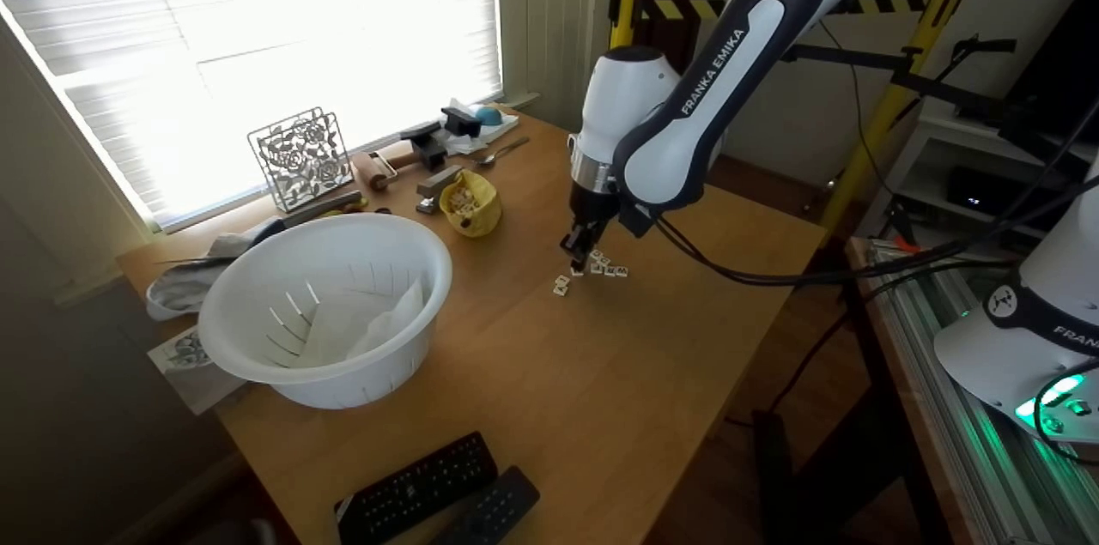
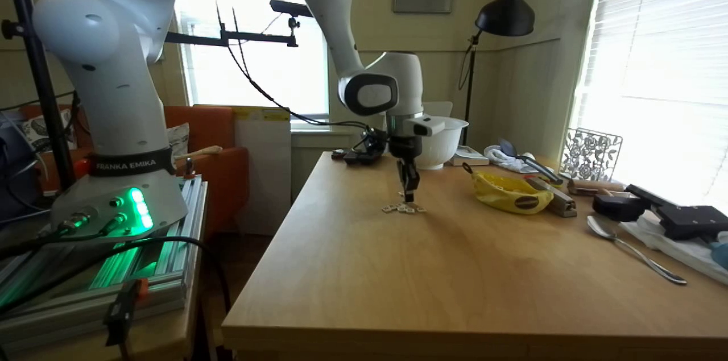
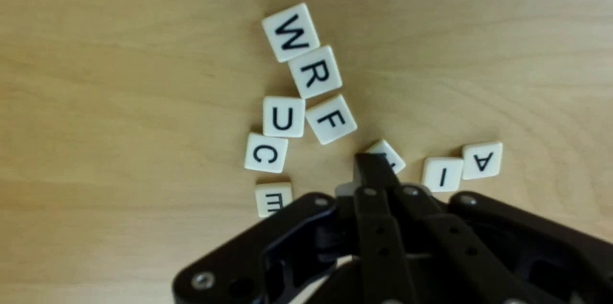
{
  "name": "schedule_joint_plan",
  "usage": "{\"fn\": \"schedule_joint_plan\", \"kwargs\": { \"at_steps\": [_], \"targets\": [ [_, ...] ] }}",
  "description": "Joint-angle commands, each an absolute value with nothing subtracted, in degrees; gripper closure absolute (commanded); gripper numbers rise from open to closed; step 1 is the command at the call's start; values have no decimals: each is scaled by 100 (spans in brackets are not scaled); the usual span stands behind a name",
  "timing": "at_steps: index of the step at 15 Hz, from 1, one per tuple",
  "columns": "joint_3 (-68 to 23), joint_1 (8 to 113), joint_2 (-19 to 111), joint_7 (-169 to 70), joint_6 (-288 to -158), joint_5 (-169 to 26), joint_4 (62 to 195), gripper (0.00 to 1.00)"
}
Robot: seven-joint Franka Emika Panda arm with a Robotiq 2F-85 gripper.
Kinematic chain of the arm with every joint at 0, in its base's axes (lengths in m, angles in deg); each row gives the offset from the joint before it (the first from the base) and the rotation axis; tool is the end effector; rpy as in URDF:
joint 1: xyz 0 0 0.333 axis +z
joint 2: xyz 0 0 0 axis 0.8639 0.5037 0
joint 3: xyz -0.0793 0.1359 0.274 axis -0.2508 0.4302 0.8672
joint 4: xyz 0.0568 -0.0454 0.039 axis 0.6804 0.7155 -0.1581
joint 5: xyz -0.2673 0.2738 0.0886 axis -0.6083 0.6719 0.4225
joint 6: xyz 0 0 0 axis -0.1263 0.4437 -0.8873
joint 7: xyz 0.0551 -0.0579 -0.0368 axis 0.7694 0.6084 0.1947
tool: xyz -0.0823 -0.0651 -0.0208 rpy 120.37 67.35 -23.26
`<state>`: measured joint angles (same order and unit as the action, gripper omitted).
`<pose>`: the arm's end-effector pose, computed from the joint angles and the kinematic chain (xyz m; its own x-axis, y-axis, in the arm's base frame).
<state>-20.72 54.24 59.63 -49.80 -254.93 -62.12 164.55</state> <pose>0.5435 -0.0809 0.1470 0.9415 -0.3076 0.1378 -0.3062 -0.9514 -0.0319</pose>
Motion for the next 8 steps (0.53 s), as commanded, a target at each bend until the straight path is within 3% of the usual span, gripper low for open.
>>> {"fn": "schedule_joint_plan", "kwargs": {
  "at_steps": [1, 8],
  "targets": [
    [-2241, 5577, 6165, -4605, -25525, -6656, 16322, 100],
    [-2248, 5643, 6242, -4153, -25712, -7130, 16288, 100]
  ]
}}
